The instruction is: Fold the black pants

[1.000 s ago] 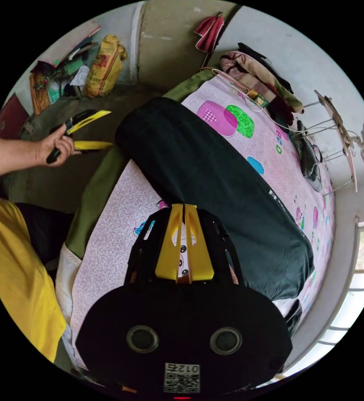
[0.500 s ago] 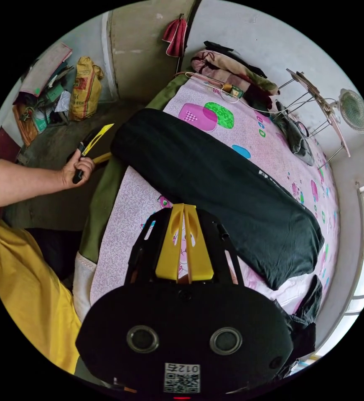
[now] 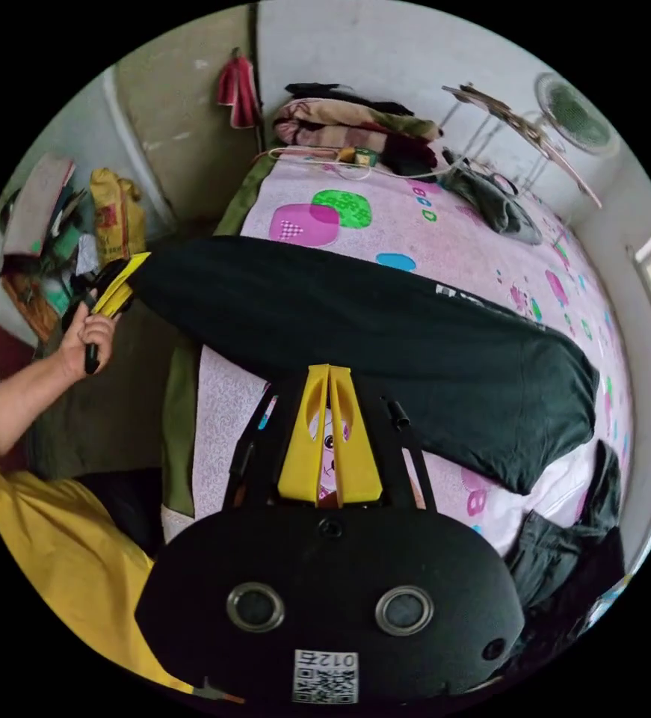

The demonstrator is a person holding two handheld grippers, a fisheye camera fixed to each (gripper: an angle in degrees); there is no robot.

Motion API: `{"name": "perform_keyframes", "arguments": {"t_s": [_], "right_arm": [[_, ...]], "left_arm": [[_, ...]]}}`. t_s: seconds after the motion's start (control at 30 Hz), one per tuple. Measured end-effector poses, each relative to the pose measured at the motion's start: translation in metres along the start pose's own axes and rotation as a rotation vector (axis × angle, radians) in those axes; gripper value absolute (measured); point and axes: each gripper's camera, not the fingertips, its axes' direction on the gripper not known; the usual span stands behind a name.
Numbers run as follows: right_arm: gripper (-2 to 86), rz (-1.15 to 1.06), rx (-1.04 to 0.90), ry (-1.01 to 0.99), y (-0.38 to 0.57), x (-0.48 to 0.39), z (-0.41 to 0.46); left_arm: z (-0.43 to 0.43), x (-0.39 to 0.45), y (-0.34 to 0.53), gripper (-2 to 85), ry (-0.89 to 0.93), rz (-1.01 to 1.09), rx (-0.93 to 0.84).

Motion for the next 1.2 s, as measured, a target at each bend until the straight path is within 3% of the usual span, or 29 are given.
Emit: {"name": "perform_keyframes", "arguments": {"t_s": [0.2, 0.57, 0.77, 0.97, 1.2], "right_arm": [[0.0, 0.283, -0.046, -0.181, 0.001, 0.070, 0.023], [0.0, 0.379, 0.088, -0.221, 0.020, 0.157, -0.009], [0.2, 0.377, -0.010, -0.276, 0.021, 0.181, 0.019], [0.5, 0.446, -0.007, -0.361, 0.034, 0.213, 0.034], [0.6, 0.517, 0.007, -0.495, 0.055, 0.261, 0.045]], "left_arm": [[0.053, 0.102, 0.012, 1.4, -0.076, 0.127, -0.076], [0.157, 0.229, 0.046, 1.2, -0.086, 0.253, -0.150], [0.225, 0.300, 0.073, 1.1, -0.114, 0.323, -0.227], [0.323, 0.375, 0.100, 1.4, -0.116, 0.439, -0.318], [0.497, 0.447, 0.158, 2.0, -0.123, 0.592, -0.484]]}}
